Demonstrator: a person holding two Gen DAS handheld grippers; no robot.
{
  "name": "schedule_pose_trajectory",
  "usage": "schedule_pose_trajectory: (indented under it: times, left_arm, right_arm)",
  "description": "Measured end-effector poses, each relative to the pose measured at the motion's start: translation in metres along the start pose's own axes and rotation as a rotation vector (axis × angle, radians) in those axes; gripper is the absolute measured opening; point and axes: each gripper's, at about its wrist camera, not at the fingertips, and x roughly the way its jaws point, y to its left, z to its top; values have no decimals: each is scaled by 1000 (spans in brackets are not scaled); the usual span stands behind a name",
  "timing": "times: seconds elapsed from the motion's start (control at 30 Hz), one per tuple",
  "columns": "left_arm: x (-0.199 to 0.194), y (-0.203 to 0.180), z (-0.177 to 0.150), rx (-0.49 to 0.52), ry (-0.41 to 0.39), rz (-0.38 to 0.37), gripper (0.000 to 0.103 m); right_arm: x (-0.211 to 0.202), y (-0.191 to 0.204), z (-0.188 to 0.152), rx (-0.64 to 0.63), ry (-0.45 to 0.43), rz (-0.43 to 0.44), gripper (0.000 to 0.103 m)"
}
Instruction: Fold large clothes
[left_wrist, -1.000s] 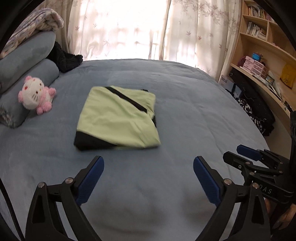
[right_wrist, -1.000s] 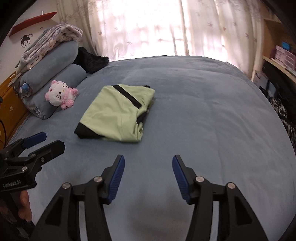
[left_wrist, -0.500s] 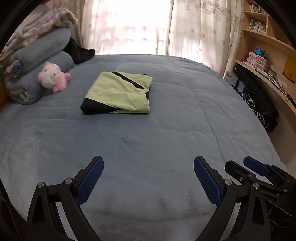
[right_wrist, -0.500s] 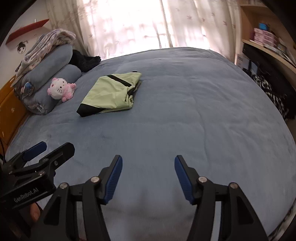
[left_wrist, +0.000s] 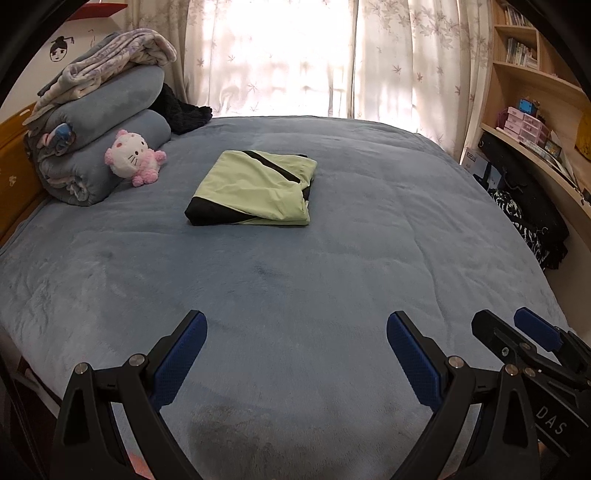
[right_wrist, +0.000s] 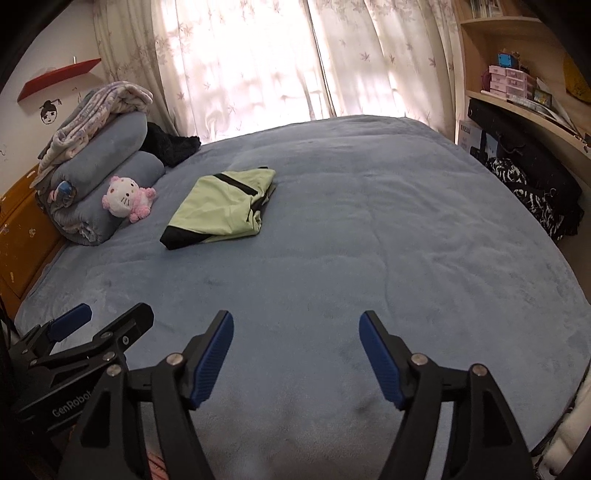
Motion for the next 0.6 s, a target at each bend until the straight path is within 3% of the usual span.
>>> schedule_pose_trajectory:
  times: [0.6]
  left_arm:
    - [-13,7,1,-4,10,40,97]
  right_arm:
    - [-15,9,1,-25,-43,-4,77]
